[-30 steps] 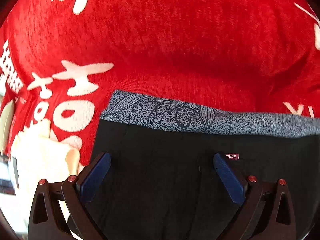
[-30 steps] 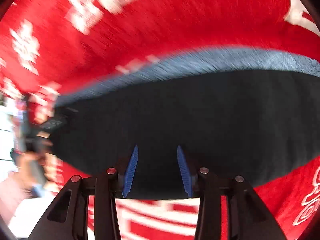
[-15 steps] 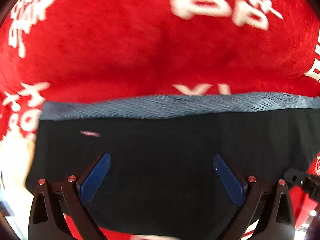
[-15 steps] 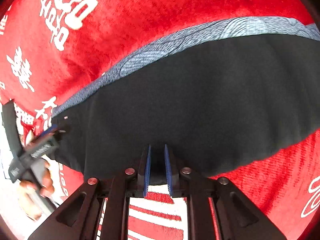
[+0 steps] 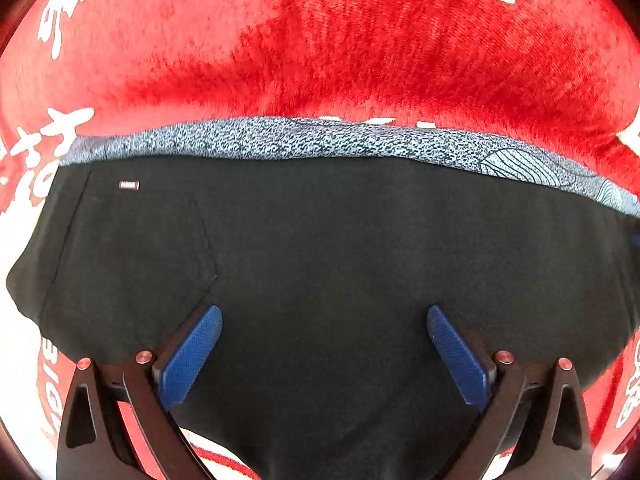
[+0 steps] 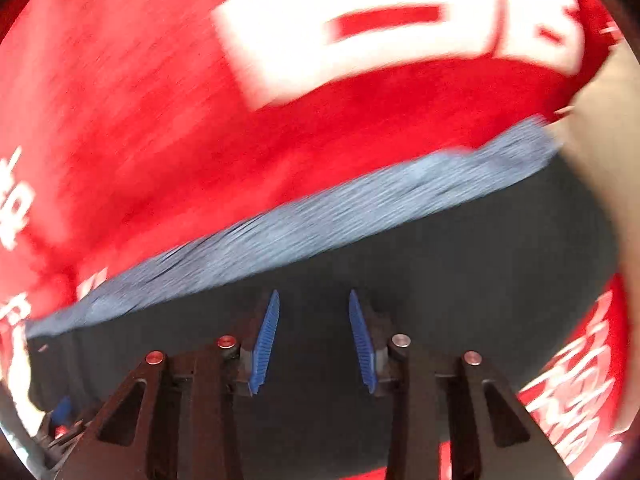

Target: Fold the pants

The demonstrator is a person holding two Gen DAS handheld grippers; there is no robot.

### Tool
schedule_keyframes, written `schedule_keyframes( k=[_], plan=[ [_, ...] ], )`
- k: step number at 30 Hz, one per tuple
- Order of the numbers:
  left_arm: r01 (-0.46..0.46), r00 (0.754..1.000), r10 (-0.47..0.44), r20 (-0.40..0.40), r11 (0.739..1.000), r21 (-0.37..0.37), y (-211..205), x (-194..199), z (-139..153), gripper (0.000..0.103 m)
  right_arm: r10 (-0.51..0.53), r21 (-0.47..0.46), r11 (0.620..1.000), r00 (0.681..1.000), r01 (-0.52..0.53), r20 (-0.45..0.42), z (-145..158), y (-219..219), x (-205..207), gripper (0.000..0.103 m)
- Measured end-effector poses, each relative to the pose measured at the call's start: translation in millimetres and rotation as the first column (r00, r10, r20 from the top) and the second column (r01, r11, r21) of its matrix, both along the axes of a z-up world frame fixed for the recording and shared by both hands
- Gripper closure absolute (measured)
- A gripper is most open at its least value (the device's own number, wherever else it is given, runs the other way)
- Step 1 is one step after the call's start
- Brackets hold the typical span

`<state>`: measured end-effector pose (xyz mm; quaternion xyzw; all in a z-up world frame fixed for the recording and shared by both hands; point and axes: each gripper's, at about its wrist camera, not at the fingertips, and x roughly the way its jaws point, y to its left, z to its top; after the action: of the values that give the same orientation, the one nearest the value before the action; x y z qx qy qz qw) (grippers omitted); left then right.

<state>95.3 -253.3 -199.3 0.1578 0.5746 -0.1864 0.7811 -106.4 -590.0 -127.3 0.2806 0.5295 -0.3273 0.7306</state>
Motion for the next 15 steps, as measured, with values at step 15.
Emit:
schedule_keyframes(
  k=[15],
  plan=[
    [-0.032, 0.999, 0.030, 0.039, 0.997, 0.069, -16, -11, 15, 0.000, 0.009, 0.010, 1.000, 0.999, -0.010, 0.045, 13, -98, -11, 0.066]
  ],
)
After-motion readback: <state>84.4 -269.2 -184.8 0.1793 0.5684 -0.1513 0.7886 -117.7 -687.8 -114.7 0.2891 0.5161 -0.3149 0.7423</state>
